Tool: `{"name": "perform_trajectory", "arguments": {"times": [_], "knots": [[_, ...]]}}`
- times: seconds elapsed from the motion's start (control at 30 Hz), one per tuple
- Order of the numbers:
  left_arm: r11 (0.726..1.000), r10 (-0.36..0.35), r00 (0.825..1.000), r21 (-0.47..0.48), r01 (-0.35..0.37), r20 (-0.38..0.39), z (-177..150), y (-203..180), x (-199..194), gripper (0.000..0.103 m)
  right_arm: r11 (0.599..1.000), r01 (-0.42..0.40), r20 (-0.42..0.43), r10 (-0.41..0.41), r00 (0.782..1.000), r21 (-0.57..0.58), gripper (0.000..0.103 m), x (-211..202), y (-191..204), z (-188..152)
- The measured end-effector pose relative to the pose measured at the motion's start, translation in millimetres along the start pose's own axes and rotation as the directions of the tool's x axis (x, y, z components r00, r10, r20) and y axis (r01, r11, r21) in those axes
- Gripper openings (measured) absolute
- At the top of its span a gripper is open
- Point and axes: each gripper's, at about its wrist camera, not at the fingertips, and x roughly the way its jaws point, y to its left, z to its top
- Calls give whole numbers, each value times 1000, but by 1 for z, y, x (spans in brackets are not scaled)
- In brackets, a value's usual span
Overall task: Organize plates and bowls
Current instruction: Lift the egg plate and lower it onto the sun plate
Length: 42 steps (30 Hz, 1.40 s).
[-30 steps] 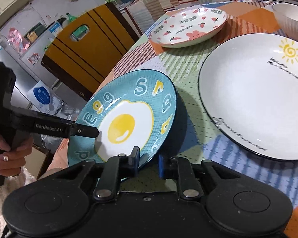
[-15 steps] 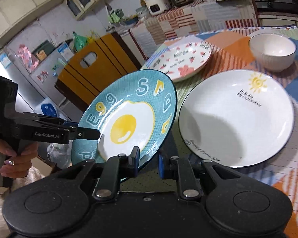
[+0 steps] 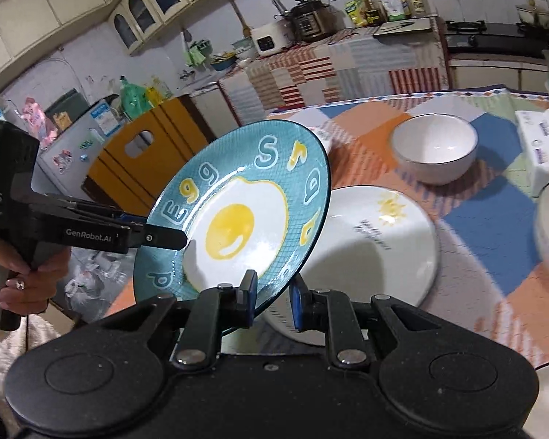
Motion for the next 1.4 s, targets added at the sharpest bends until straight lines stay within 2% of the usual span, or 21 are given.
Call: {"name": "perform_trajectory", "arguments": {"times": [0.23,0.47,0.83,0.97,1.1,1.2,1.4], "knots": [[996,-52,997,-75,49,-51,9,-2,51,43,998,33,-35,-31,999,51,24,9,-33,6],[995,-45,993,-91,35,-105,9,-6,84,43,995,62,-98,-54,994,84,24,28,-57,-3],[999,22,990,-30,-27,-139,15,-16,91,43,983,111,-179,-84,980,144,23,40,-60,-7],[998,30,987,-42,-37,-156,15,-15,95,43,978,126,-195,-92,976,169,23,43,-61,-5],[996,8,980,-80,-25,-199,13,-10,104,43,973,174,-215,-139,967,153,23,48,-55,-1],[993,-34,979,-116,10,-201,11,-3,106,42,965,244,-229,-217,949,96,23,51,-43,4],[998,-10,979,-68,-4,-205,10,-11,105,42,953,299,-247,-278,928,52,24,53,-39,9]]}}
